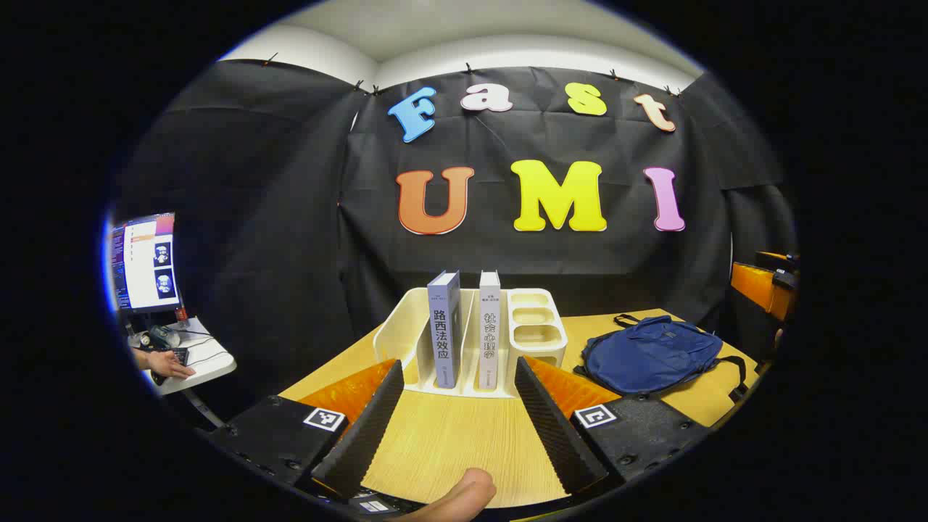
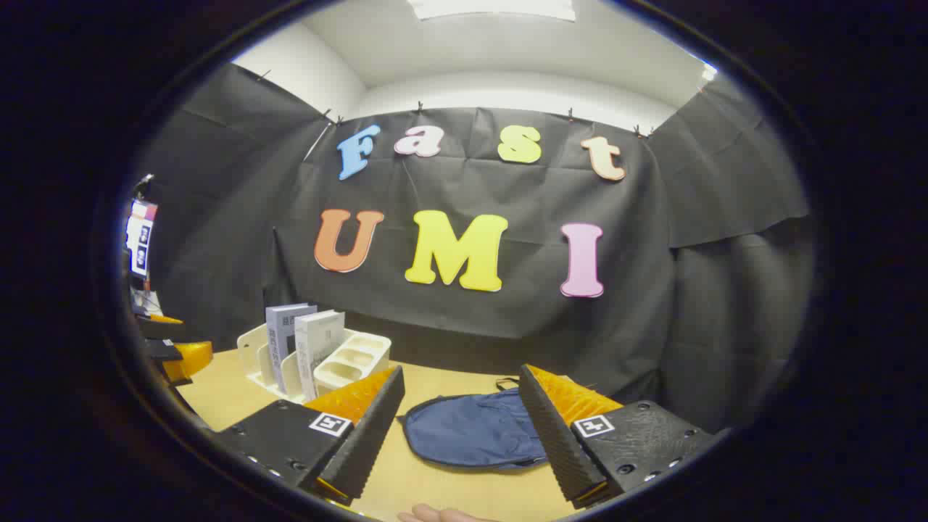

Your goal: Open the schoolbag, grab two books from the bookshelf and put them into the schoolbag.

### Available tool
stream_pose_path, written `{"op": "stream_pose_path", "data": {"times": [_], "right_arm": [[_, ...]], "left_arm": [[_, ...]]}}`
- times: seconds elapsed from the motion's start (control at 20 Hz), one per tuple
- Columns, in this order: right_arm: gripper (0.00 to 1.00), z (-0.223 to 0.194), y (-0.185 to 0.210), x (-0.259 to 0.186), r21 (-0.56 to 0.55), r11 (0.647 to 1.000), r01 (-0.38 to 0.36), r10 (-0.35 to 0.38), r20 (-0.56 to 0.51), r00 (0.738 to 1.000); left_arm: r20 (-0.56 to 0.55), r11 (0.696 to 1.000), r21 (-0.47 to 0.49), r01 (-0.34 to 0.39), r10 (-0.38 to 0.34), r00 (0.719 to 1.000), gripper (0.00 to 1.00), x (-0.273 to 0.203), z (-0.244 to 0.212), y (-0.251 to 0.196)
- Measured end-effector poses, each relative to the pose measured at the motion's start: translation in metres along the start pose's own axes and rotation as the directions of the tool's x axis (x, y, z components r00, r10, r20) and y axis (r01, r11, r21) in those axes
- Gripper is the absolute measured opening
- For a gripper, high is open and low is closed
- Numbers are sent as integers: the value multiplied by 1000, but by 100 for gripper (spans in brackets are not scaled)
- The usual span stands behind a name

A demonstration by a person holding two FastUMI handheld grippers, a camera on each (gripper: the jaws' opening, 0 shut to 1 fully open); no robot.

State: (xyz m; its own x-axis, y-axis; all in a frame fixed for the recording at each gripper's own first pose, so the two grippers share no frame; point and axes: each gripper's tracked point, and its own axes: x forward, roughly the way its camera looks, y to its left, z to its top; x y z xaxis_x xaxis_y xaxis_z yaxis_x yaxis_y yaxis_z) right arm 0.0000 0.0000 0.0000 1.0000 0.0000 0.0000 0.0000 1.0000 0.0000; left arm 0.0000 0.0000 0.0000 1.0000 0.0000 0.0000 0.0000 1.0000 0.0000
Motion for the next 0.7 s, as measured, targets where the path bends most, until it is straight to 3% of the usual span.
{"op": "stream_pose_path", "data": {"times": [0.15,0.2,0.25,0.7], "right_arm": [[95,-8,-6,-3,-13,1000,5,-5,-5,1000],[95,-10,-9,-4,-20,1000,9,-9,-8,1000],[95,-12,-10,-5,-25,1000,11,-11,-11,1000],[95,-25,-20,-2,-15,1000,24,-24,-38,999]], "left_arm": [[-11,1000,-2,-5,5,1000,99,0,-3,2],[-11,1000,-3,-4,4,1000,94,0,-2,2],[-11,1000,-3,-3,3,1000,99,0,-2,1],[-29,1000,-1,-9,9,1000,99,4,-8,1]]}}
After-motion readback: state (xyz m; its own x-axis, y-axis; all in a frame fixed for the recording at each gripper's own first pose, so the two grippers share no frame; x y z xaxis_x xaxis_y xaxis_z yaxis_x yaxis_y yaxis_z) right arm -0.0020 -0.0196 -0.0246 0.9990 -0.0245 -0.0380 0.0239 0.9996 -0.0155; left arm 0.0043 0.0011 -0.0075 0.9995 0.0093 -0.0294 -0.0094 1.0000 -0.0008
